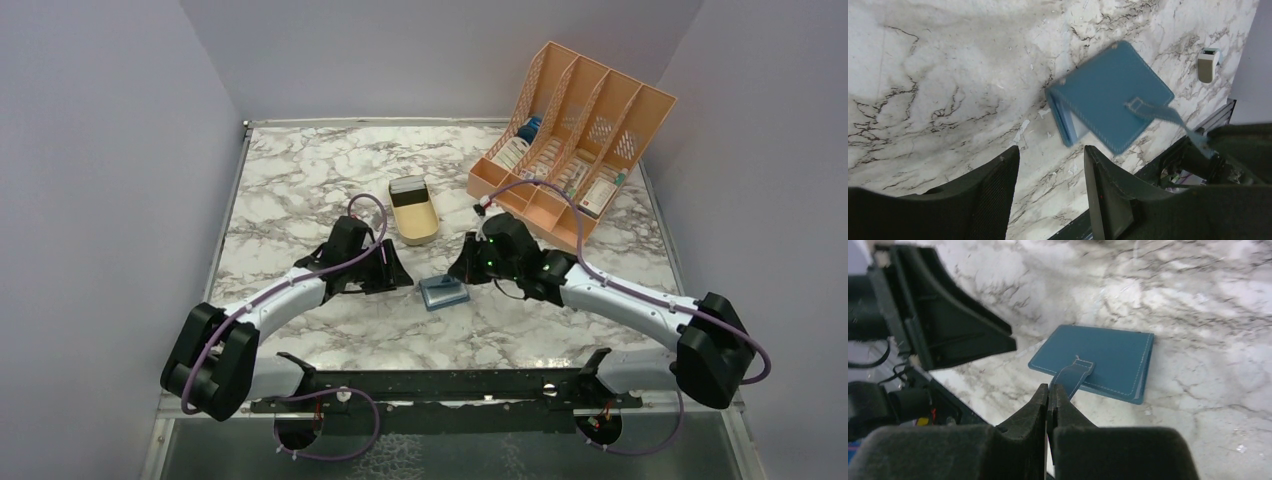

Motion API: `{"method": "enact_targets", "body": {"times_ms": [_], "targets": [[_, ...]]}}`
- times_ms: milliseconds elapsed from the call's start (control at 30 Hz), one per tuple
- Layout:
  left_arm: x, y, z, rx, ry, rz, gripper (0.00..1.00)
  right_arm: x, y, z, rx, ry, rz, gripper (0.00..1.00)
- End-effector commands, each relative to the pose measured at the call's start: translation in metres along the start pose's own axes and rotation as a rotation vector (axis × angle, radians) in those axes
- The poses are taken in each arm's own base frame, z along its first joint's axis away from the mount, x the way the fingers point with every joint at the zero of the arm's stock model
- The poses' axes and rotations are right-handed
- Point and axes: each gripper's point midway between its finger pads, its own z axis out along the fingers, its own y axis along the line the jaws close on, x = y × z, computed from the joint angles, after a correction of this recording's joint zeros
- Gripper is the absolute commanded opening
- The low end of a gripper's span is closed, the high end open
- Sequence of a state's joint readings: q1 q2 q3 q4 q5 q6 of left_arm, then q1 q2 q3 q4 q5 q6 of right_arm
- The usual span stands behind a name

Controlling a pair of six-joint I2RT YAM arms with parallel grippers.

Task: Put the credit cards into the card holder
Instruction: Open the card holder at the center of the board.

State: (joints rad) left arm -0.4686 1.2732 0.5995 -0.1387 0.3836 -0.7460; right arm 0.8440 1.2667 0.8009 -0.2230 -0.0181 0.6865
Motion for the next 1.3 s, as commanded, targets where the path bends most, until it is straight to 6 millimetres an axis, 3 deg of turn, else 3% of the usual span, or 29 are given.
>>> {"method": "enact_targets", "body": {"times_ms": [0,267,400,600,767,933,1100,1267], "targets": [[-0.001,-0.016,-0.005,0.087,-0.016,0.000,0.52,-0.026,-0.021,0.006,0.054,-0.036,0.051,0.01],[0.009,-0.024,0.000,0.172,0.006,-0.035,0.52,-0.040,-0.063,0.017,0.060,-0.005,0.191,0.01],[0.006,-0.031,0.000,0.201,0.003,-0.037,0.51,-0.041,-0.049,0.009,-0.007,0.011,0.174,0.01],[0.000,-0.040,-0.003,0.230,-0.022,-0.018,0.48,-0.027,-0.026,-0.024,-0.129,0.031,0.186,0.01],[0.011,-0.044,0.003,0.293,0.039,-0.051,0.41,0.000,-0.008,-0.045,-0.247,0.054,0.322,0.01],[0.020,-0.038,0.006,0.288,0.070,-0.060,0.38,0.013,0.015,-0.052,-0.314,0.050,0.422,0.01],[0.017,-0.032,0.006,0.237,0.067,-0.031,0.38,0.005,0.025,-0.050,-0.323,0.046,0.456,0.01],[0.002,-0.034,-0.005,0.203,-0.020,0.011,0.43,-0.025,0.006,-0.035,-0.163,-0.055,0.435,0.01]]}}
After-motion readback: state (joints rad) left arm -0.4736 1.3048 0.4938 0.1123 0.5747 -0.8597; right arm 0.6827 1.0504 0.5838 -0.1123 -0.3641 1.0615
